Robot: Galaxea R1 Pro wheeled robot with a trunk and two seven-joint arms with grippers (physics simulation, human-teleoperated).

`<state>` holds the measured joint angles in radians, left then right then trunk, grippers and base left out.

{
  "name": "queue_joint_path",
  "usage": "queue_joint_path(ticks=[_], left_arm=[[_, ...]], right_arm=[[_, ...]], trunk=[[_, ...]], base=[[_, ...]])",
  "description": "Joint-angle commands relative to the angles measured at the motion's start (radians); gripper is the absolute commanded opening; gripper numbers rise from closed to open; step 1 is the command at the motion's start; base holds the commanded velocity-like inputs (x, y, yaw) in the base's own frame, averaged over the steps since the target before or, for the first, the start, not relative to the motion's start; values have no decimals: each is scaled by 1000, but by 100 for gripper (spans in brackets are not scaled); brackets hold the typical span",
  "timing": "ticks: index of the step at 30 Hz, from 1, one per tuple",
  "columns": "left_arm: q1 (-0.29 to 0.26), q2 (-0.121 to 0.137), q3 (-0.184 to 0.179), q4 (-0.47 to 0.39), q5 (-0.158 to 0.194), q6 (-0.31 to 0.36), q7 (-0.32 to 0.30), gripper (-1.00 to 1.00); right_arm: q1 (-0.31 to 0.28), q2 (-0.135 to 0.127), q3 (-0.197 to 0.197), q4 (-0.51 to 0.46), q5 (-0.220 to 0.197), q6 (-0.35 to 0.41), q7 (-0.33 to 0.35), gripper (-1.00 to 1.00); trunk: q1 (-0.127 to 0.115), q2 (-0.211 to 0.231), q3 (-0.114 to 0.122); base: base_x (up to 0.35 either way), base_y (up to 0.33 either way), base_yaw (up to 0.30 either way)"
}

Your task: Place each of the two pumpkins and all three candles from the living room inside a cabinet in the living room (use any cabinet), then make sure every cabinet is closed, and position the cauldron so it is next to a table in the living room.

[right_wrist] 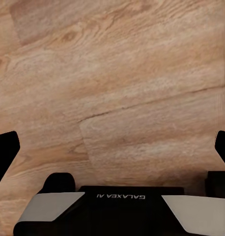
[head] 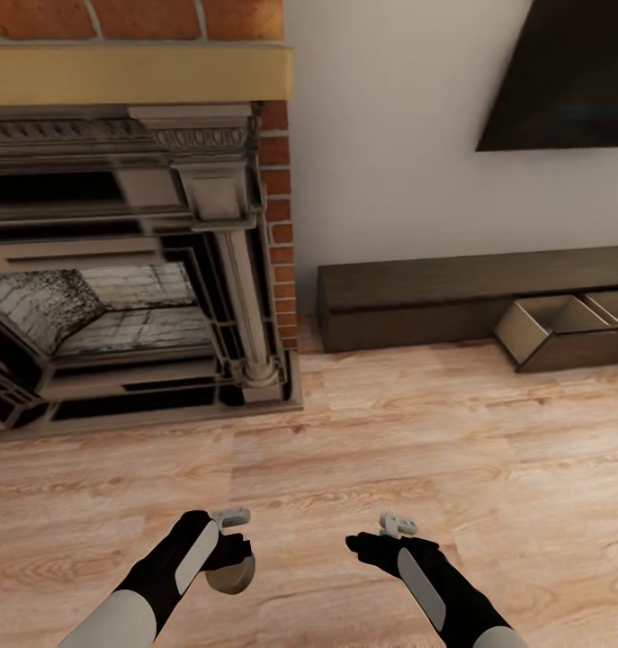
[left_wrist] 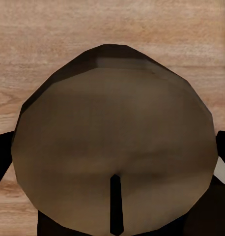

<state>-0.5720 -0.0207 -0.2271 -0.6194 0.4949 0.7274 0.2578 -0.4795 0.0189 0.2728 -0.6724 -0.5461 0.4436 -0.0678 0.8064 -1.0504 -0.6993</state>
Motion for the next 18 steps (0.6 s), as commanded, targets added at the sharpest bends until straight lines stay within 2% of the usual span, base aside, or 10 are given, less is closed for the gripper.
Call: queue_joint_path(ticks=[1,7,18], left_arm=[[0,1,-4,-2,11,3,9,-100],[0,1,-3,-2,11,2,9,-100],[0,1,-4,-2,10,3,9,-100]], right_arm=[[-1,0,3,-1,-9,3,-7,100],[0,2,2,33,-9,0,-6,100],[-1,1,2,39,-9,-3,-6,100]], trunk=[[0,-1,-1],[0,-1,-1],[0,-1,-1]], base=[[0,0,-285],[0,0,-285],[0,0,-285]])
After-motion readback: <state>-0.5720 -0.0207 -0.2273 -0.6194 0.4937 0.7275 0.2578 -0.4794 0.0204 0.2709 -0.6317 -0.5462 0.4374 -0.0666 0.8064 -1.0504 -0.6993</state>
